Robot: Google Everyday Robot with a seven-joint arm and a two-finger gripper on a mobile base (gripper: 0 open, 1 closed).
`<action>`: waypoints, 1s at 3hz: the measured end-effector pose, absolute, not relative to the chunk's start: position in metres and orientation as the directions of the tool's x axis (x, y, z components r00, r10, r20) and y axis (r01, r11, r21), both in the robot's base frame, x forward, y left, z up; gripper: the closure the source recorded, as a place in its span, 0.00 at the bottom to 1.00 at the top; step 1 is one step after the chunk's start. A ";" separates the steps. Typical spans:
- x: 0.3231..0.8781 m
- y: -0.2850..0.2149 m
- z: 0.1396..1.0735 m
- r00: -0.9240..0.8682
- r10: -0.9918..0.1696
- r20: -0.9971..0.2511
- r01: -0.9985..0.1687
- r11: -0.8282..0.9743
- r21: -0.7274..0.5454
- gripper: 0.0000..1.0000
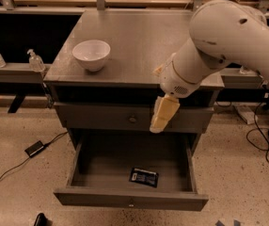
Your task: Pick rxbar blueberry from middle drawer and place on counter
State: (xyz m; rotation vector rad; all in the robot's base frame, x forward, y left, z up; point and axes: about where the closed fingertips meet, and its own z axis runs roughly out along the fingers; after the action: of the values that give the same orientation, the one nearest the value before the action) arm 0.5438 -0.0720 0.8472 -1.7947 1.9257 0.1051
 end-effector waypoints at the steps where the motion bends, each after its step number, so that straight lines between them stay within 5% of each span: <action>1: 0.542 -0.078 0.849 0.000 -0.919 -0.393 -0.951 0.122 -0.285 0.00; 3: 0.549 -0.062 0.731 -0.038 -0.845 -0.533 -0.975 0.150 -0.167 0.00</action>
Offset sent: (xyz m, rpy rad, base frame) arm 0.0255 0.0086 -0.1131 0.1544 0.0961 0.0194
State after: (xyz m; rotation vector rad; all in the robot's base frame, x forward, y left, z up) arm 0.5487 -0.0615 0.7311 -1.7302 1.9182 0.3290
